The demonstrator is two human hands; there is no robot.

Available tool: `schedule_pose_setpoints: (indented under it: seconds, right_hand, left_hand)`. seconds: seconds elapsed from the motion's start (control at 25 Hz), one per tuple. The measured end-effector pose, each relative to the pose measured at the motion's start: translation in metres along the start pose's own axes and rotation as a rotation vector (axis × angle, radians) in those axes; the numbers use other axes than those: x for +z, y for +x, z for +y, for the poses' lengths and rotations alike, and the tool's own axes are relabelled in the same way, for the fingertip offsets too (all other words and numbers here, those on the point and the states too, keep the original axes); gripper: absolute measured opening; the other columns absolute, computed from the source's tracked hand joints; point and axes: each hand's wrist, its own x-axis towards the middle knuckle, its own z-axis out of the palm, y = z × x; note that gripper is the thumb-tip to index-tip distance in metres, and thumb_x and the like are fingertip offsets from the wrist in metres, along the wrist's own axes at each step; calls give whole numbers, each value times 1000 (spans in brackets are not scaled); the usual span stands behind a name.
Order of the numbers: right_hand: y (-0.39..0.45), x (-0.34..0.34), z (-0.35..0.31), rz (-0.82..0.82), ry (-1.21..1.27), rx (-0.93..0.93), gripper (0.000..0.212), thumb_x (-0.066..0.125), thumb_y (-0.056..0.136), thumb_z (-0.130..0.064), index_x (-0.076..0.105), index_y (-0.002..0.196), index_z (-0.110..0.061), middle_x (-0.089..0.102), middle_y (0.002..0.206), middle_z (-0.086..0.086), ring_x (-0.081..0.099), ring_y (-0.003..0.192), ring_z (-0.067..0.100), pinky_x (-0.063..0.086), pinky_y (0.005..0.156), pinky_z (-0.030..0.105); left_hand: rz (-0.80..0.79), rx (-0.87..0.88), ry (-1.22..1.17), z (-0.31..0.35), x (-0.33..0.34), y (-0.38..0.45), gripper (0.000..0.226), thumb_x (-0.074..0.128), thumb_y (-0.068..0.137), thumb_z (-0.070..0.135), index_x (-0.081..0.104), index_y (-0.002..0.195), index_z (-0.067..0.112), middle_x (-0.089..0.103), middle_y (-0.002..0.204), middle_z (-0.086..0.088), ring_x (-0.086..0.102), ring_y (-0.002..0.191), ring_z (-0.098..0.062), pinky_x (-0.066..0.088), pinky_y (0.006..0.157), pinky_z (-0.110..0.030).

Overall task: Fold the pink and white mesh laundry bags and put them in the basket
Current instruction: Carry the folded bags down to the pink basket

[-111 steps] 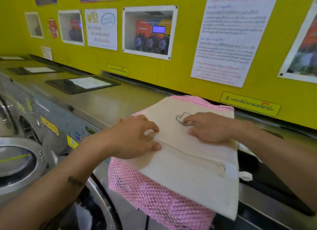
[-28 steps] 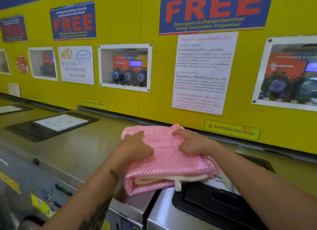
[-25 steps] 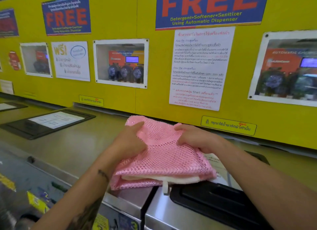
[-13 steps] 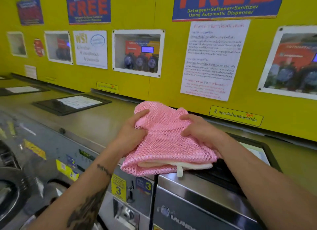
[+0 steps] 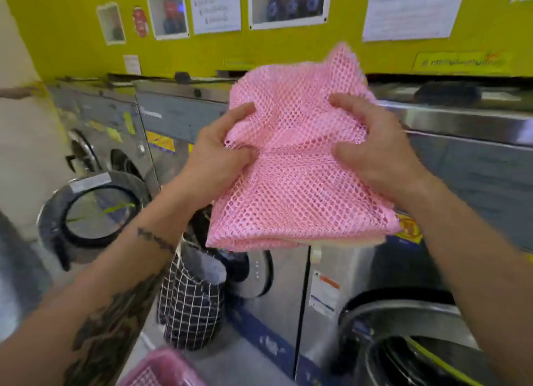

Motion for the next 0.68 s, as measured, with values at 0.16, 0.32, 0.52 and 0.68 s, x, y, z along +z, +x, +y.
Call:
schedule_pose_setpoints:
  seconds: [0.16,0.32,0.52,0.68]
  right_hand:
    - [-81,69,16,-178,-16,224,71,63,71,7,55,137,-18,52,140,7,47,129,19,31,106,15]
    - [-140,138,26,-349,24,399,71,59,71,10,55,136,-16,49,136,6,47,126,18,33,91,7]
    - [-213,255,48,-601,14,628,73,53,74,4,50,140,-27,39,139,11,51,120,27,42,84,21]
    - [-277,364,80,-774,74,852,76,45,79,13,45,142,-30,28,149,9,58,66,21,38,36,21]
  left_hand:
    - [-66,-163,85,-56,-30,-87,68,62,79,-9,57,133,32,62,116,0,66,84,-10,47,74,-18]
    - [-85,-333,159,-115,-55,-155,69,60,79,-2,55,133,41,58,140,0,68,77,-3,56,69,-25]
    - [-90,-700,115,-209,-95,-243,67,56,85,-3,53,134,42,46,143,2,61,51,-10,52,50,-29]
    - [-76,-917,170,-298,-128,-297,65,55,87,-5,50,140,33,44,150,-10,59,43,-3,49,44,-20]
